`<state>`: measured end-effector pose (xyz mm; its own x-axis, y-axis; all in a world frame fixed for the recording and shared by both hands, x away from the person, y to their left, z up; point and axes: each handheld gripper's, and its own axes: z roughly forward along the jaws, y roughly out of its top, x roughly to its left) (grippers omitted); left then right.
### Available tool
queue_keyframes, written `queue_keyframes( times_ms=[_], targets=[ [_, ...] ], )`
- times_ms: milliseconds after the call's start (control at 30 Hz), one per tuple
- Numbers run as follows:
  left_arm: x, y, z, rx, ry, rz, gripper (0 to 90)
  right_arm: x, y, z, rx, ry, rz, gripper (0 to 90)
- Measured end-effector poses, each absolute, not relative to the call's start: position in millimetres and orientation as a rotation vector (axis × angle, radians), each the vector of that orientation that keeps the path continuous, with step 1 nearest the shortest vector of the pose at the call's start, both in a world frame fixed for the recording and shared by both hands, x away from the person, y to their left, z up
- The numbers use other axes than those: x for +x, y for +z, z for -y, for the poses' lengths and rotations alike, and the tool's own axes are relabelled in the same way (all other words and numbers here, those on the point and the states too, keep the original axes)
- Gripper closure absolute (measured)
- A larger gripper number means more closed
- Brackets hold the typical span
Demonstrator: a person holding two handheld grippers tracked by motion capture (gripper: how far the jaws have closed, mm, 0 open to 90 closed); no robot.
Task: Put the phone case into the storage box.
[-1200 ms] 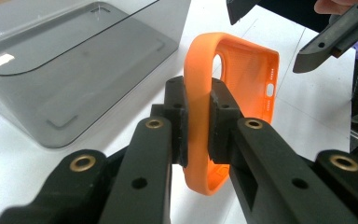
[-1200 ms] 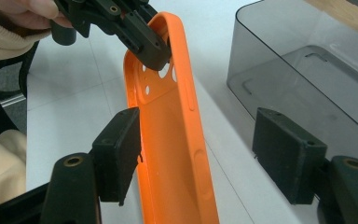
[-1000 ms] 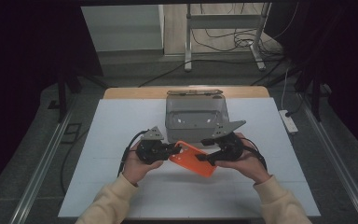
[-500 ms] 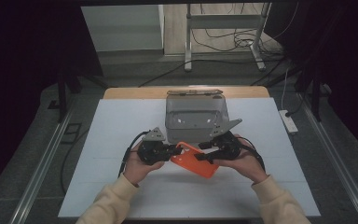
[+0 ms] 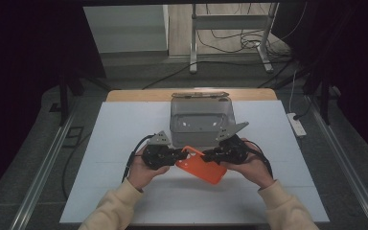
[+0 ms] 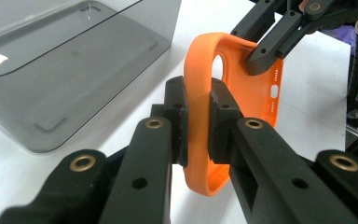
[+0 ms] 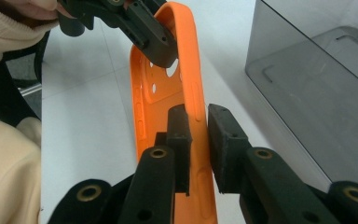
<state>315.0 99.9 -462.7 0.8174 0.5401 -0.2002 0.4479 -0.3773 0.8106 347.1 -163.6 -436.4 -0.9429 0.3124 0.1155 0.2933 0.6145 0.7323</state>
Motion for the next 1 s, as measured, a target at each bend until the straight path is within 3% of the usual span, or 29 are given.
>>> queue_keyframes(
  times_ms=[533,833,1000],
  targets=[
    [317.5,-463.0,-103.0,2.0,0.099,-0.744,76.3,342.4,-433.8,160.9,0.455,1.225,-2.775,80.9],
    [319.6,-461.6,-107.6,1.956,0.098,-0.793,40.7,341.5,-433.0,161.2,0.455,1.219,-2.766,80.9],
    [318.2,-460.1,-111.3,1.949,0.126,-0.81,29.2,340.3,-432.4,161.6,0.457,1.215,-2.76,81.0]
  ],
)
